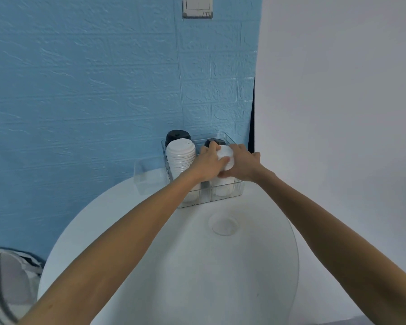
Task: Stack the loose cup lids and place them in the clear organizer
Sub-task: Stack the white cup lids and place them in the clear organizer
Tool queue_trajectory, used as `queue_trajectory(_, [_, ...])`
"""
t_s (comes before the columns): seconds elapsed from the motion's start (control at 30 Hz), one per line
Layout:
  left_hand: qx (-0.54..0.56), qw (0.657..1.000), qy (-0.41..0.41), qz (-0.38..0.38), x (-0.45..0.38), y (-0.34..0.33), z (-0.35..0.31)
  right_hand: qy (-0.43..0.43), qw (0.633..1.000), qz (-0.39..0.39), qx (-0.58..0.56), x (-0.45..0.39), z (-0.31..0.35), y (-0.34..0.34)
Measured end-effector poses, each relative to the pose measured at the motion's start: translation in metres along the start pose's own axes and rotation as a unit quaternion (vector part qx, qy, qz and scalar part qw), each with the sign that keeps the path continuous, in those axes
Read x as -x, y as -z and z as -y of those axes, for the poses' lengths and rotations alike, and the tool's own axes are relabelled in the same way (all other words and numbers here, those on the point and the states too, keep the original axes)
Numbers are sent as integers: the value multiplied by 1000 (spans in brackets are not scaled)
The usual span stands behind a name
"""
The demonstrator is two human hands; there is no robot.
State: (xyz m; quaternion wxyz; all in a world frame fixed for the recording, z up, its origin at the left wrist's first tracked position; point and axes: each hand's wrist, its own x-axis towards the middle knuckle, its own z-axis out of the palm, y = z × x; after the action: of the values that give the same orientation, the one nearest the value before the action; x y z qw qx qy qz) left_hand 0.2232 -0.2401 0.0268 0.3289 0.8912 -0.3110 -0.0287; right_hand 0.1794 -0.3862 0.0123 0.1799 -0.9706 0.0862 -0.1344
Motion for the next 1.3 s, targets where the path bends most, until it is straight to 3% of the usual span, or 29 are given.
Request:
queue_trajectory(0.07, [-10,1000,-2,-8,0,0,-2,2,1000,1,-8,-1,1,5])
queue_trajectory(0.2, [-39,998,-20,-41,-3,-2,-4,14,997,-71,-18,0,4,12])
queue_trajectory(0.53, [-68,995,-32,-68,-1,-17,10,26,993,-104,-46,10,-3,-6])
queue_trajectory(1.03, [-78,993,-38,-77,10,-14,-3,17,998,-57,-30,26,10,0])
queue_trajectory(1.3, [23,974,-147,-168,71,-4,-17,57,983,-105,-138,73,11,15])
